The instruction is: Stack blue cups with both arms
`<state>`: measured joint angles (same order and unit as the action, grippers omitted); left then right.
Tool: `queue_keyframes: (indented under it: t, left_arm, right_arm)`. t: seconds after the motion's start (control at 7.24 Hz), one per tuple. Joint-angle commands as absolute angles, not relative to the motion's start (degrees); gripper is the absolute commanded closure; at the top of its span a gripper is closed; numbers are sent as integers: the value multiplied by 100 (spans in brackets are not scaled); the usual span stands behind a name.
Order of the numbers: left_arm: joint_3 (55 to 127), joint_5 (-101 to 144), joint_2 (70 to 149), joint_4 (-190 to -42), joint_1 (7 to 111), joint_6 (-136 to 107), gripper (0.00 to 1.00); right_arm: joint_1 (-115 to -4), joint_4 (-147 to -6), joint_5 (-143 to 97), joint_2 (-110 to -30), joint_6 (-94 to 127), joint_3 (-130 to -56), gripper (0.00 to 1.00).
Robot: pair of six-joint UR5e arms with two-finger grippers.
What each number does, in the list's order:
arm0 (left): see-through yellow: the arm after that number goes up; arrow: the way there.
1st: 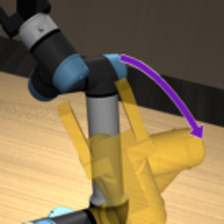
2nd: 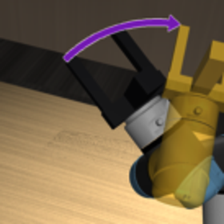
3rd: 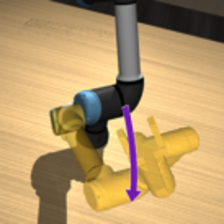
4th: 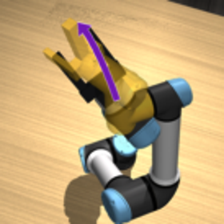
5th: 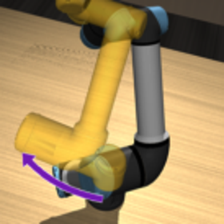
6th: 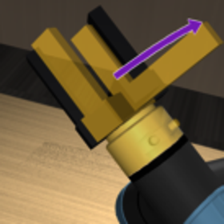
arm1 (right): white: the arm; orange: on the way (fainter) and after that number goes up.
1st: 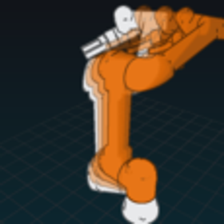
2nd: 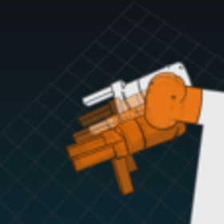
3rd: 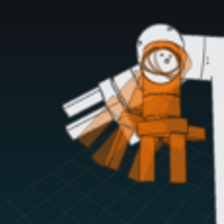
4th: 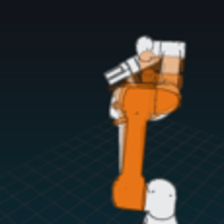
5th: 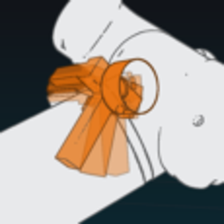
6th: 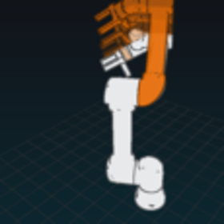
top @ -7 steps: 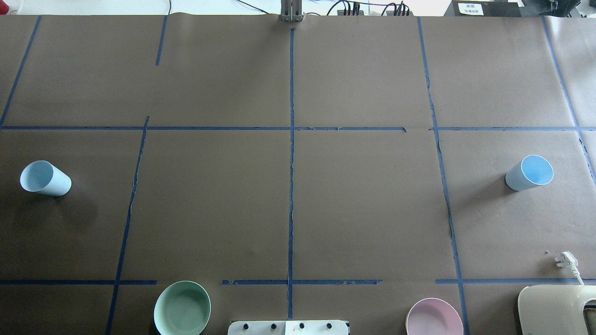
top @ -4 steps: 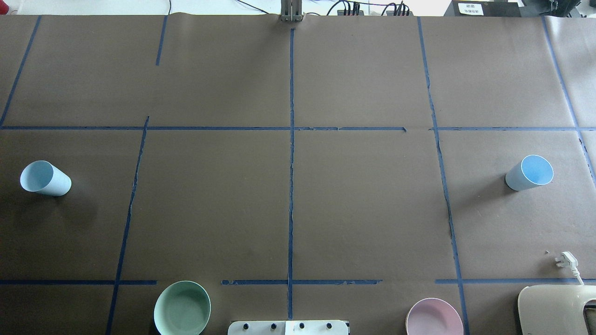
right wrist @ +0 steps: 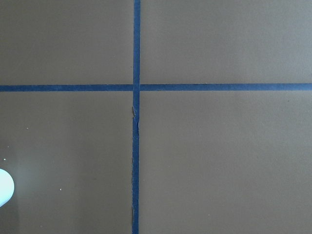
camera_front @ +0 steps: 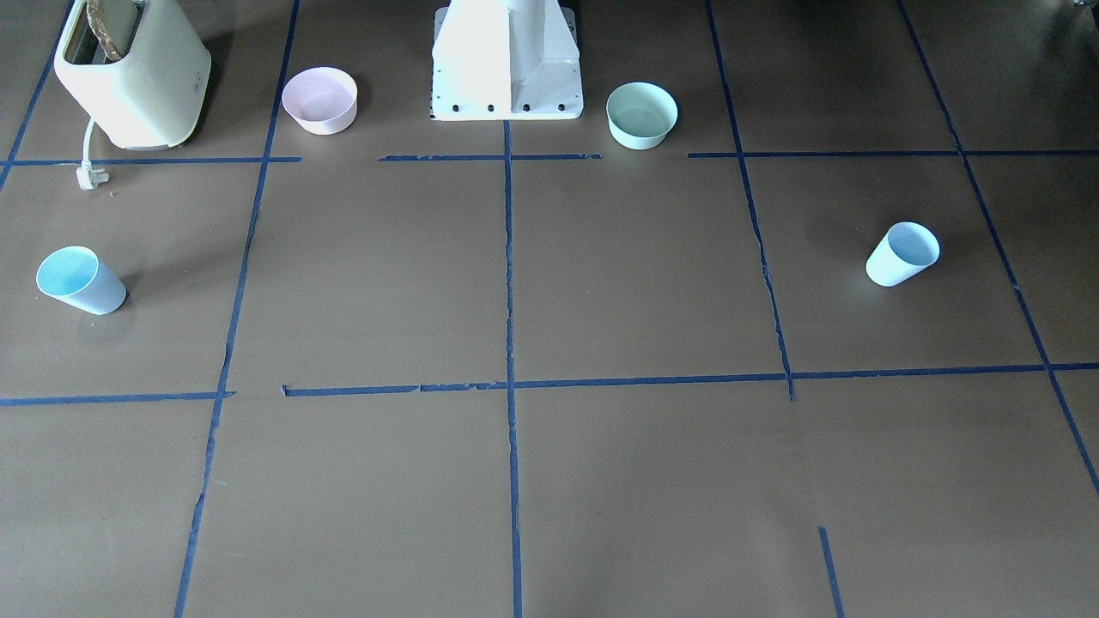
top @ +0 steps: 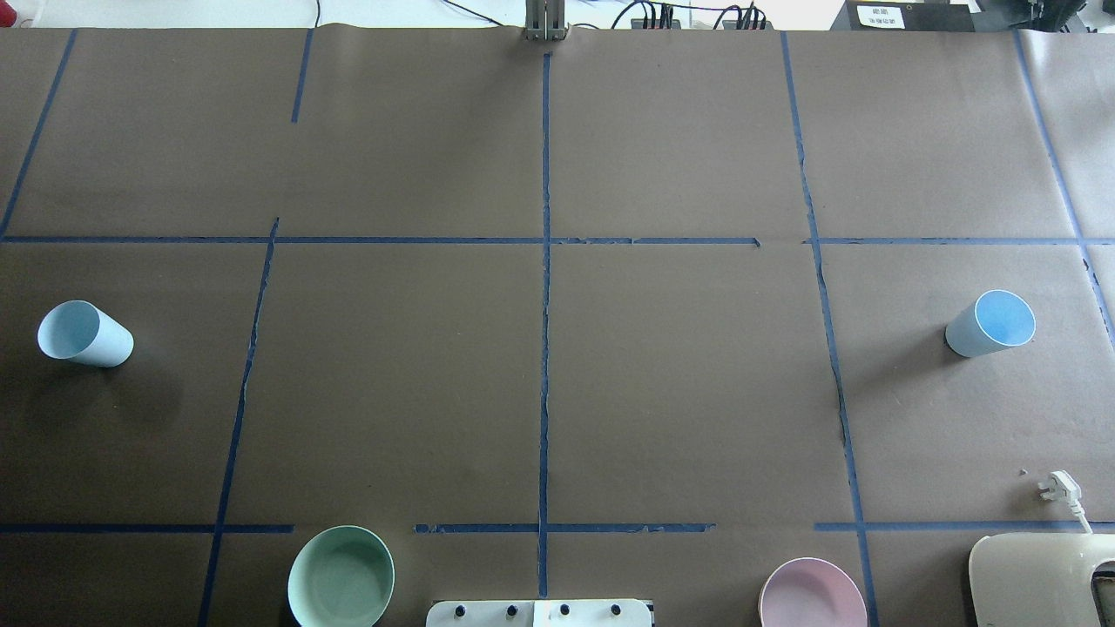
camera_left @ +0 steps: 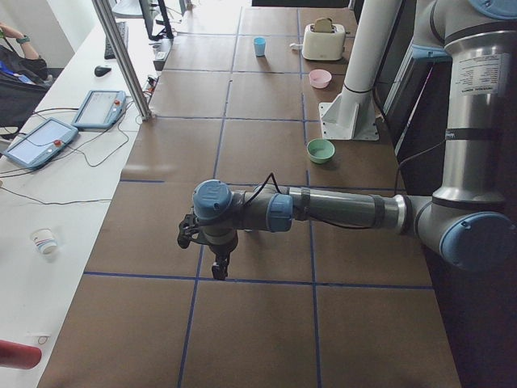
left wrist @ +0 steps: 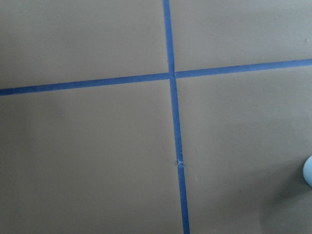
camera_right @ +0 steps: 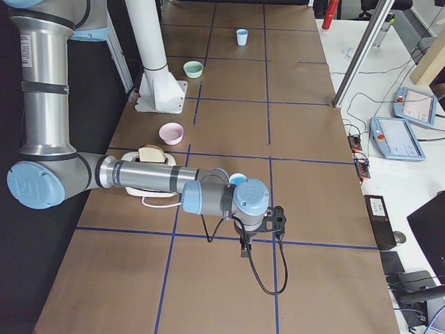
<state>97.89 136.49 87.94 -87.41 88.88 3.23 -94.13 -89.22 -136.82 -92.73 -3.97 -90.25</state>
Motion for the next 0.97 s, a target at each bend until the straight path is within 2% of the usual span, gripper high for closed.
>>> queue_keyframes:
  t: [0.0, 0.41, 0.83]
  left_arm:
    - [10560, 13912, 8554, -8963, 8328, -846, 0]
    - [10521, 13826, 8008, -11242, 7263, -3174, 0]
    - [10338, 13036, 7972, -11889, 6497, -4016, 0]
  right_arm:
    - [-9413, -8921, -13685, -9272, -396, -9035, 0]
    - [-9413, -8921, -13685, -9255, -396, -9062, 0]
    - [-9413, -8921, -13685, -9255, -396, -9062, 0]
